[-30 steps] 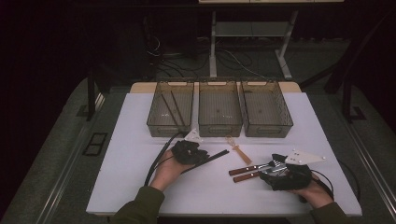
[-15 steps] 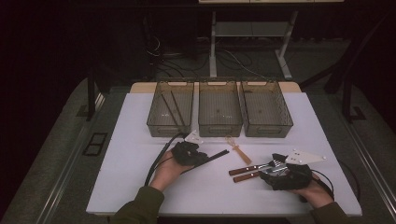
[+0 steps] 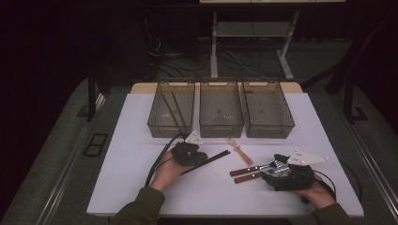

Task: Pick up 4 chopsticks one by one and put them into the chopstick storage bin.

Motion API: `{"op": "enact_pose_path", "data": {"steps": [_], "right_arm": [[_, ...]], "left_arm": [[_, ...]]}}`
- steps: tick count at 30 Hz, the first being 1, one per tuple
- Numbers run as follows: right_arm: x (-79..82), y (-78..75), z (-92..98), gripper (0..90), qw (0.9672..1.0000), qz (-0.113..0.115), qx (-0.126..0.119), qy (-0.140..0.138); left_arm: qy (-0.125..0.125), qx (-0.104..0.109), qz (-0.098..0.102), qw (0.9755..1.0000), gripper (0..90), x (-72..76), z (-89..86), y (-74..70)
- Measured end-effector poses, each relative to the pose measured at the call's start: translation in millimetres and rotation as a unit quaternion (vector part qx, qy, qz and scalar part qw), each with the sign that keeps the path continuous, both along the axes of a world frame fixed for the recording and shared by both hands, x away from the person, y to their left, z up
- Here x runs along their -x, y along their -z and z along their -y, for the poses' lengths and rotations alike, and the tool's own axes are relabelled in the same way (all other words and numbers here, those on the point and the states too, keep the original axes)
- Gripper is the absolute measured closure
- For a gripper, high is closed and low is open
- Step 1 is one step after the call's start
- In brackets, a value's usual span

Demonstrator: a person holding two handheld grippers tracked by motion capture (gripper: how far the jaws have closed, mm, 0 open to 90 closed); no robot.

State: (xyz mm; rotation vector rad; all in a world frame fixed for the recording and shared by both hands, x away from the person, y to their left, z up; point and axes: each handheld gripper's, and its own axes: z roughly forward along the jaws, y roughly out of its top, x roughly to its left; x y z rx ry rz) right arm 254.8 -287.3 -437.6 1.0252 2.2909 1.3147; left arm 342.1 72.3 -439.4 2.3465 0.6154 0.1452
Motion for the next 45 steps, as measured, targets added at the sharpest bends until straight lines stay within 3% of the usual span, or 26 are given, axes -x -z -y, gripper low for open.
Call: {"op": "enact_pose_path", "data": {"steps": [9, 10, 23, 34, 40, 45], "right_arm": [[0.0, -0.1, 0.2, 12.6, 1.0, 0.0, 0.0, 0.0], [0.0, -0.1, 0.3, 12.6, 1.0, 0.0, 0.0, 0.0], [0.2, -0.3, 0.5, 12.5, 1.0, 0.003, 0.001, -0.001], [0.5, -0.5, 0.4, 12.6, 1.0, 0.002, 0.0, -0.001], [0.3, -0.3, 0.0, 12.5, 1.0, 0.003, 0.002, -0.002], [0.5, -0.4, -0.3, 12.6, 1.0, 0.003, 0.001, -0.003]], "left_arm": [[0.001, 0.018, -0.012, 0.9998, 82.4, 4.0, -0.1, -1.8], [0.009, 0.012, -0.007, 0.9999, 82.2, 3.1, 0.1, -1.5], [-0.003, 0.003, -0.008, 1.0, 81.9, 6.0, -2.7, 2.3], [-0.007, -0.007, 0.03, 0.9995, 83.1, 15.1, -0.3, 5.4], [-0.001, -0.006, 0.031, 0.9995, 85.2, 14.2, -2.8, 6.1], [0.002, 0.004, 0.02, 0.9998, 85.5, 11.2, -5.4, 6.5]]}}
